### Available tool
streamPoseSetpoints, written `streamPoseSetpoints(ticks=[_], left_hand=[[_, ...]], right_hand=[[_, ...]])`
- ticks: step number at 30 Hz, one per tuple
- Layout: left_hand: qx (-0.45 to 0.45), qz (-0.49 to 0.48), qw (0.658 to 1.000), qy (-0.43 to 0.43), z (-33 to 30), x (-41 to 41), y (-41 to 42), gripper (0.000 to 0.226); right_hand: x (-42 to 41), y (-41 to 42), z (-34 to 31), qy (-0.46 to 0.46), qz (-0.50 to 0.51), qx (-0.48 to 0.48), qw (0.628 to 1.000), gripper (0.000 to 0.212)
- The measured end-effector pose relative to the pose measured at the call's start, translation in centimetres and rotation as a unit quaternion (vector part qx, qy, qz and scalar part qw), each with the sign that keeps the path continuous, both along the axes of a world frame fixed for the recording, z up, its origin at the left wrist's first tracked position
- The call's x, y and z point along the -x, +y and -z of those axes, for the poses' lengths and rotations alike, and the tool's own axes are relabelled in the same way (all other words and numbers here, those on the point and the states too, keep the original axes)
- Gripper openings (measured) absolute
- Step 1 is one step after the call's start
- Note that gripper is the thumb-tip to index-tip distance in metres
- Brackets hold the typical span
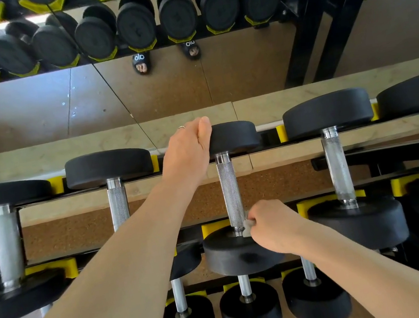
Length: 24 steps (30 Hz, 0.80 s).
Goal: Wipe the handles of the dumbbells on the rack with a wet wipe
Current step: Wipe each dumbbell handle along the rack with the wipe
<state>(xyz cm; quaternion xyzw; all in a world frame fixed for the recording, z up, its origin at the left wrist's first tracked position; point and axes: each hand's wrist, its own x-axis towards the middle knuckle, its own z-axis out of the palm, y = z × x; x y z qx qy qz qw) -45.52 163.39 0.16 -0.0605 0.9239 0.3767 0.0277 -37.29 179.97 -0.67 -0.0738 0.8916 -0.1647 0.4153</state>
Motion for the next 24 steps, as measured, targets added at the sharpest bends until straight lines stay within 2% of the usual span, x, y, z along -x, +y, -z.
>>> streamPoseSetpoints(ticks=[2, 8, 13, 18, 21, 24], left_hand=[[0.001, -0.002, 1.000, 0.000, 0.0, 0.0, 0.1, 0.046], [0.003, 0.000, 1.000, 0.004, -0.1, 0.0, 0.0, 0.045], [0.006, 0.002, 1.000, -0.004, -0.2, -0.1, 0.1, 0.044], [0.001, -0.001, 1.000, -0.002, -0.3, -0.1, 0.1, 0.045], [0.002, -0.006, 1.000, -0.003, -0.2, -0.1, 0.2, 0.045], [0.006, -0.006, 1.000, -0.003, -0.4, -0.1, 0.2, 0.044]], right_hand=[[-0.5, 0.0, -0.5, 0.017, 0.000, 0.010, 1.000, 0.026], [-1.7, -2.4, -2.0, 0.086, -0.054, 0.141, 0.985, 0.022], [-0.5, -2.8, -1.1, 0.029, -0.114, 0.080, 0.990, 0.032], [0.1, -0.1, -2.0, 0.024, -0.125, 0.037, 0.991, 0.024], [1.0, 2.3, -0.6, -0.005, -0.054, -0.004, 0.999, 0.019], [1.1, 2.0, 0.9, -0.032, 0.011, 0.012, 0.999, 0.027]])
